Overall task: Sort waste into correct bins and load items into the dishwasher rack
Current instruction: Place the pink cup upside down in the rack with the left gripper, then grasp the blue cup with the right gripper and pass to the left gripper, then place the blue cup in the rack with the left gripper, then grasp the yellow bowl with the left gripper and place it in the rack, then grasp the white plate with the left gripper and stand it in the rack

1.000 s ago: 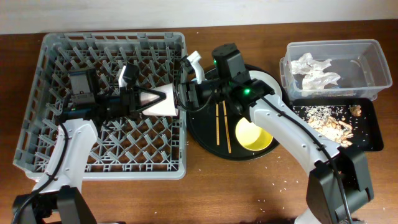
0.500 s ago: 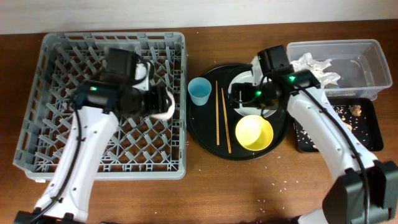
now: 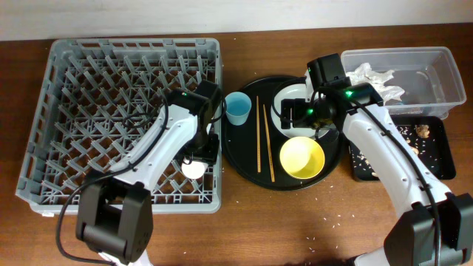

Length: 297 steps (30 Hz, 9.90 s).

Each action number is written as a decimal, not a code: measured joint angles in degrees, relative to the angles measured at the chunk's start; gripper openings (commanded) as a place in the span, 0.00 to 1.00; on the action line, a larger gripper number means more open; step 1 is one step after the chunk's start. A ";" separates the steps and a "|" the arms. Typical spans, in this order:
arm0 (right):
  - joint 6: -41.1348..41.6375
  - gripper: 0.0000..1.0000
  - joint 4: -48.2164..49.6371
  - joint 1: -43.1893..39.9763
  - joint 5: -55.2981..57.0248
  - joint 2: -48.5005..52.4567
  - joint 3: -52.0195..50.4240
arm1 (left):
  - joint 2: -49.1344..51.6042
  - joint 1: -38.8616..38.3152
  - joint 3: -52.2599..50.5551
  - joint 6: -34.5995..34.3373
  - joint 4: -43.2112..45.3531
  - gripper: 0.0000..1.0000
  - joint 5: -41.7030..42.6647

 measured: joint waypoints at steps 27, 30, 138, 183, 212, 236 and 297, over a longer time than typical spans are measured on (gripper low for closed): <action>18.38 0.04 27.26 10.32 -3.21 18.21 0.22 | 1.90 8.48 21.86 -1.31 -0.74 0.70 0.70; 15.56 0.04 22.38 7.52 -10.88 16.04 0.35 | 1.90 8.59 21.86 -1.33 -0.83 0.74 2.29; -1.33 0.94 1.53 -7.34 -12.02 -1.42 0.63 | 10.54 5.14 26.91 8.00 -11.17 0.70 0.20; -1.51 0.95 -11.61 -24.70 -10.73 -15.17 6.80 | 31.12 -18.73 37.81 -3.61 5.66 0.01 17.00; -1.68 0.98 -6.80 -17.05 -10.36 -4.39 4.70 | 43.58 0.15 80.74 -0.79 -5.60 0.00 -72.87; -1.73 0.98 -6.80 -17.07 -10.36 -4.39 4.70 | 50.88 -5.44 80.76 -1.11 -19.37 0.22 -67.69; -1.70 0.99 -6.78 -17.07 -10.36 -4.26 4.59 | 29.20 1.18 95.62 6.75 -24.98 0.00 -28.24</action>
